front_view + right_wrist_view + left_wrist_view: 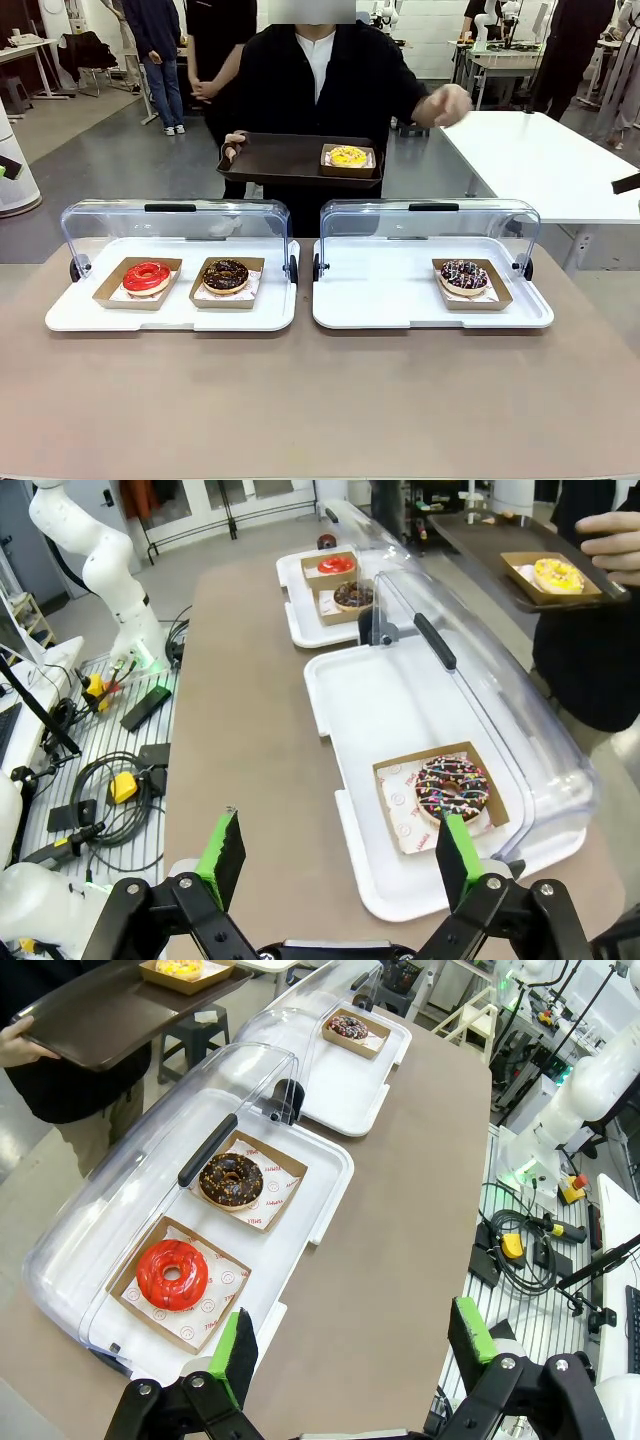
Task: Provide the desired donut to the person.
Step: Pick up and lift the Paper togo box containing the Donut pointed at by the person.
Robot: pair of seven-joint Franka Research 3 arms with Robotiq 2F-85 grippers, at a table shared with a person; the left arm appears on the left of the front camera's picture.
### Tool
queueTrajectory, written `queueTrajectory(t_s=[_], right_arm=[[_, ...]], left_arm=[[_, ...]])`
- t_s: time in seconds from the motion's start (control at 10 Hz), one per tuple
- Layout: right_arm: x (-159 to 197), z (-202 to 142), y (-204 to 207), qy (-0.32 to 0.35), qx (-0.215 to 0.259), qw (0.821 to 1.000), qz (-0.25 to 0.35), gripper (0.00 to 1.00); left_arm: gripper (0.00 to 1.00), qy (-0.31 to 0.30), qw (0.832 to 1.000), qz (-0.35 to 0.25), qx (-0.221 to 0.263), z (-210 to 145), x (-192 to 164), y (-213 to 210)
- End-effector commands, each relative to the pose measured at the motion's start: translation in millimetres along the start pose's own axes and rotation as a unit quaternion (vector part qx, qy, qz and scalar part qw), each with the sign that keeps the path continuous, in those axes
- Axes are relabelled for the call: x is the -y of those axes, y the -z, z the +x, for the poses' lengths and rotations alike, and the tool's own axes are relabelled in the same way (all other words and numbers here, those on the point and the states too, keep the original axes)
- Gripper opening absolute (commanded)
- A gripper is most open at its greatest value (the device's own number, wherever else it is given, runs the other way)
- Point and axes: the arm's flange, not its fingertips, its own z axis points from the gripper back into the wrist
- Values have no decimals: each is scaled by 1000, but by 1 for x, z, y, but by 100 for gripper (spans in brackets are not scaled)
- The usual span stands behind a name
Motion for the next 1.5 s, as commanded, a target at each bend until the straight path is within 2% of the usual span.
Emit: queueTrajectory(t_s=[0.0,1.4], right_arm=[[-1,0,1,-1,1,1000,0,100],[-1,0,1,-1,1,1000,0,100]], left_arm=[[100,-7,1000,-3,7,3,2,-1],[100,-7,1000,-3,7,3,2,-1]])
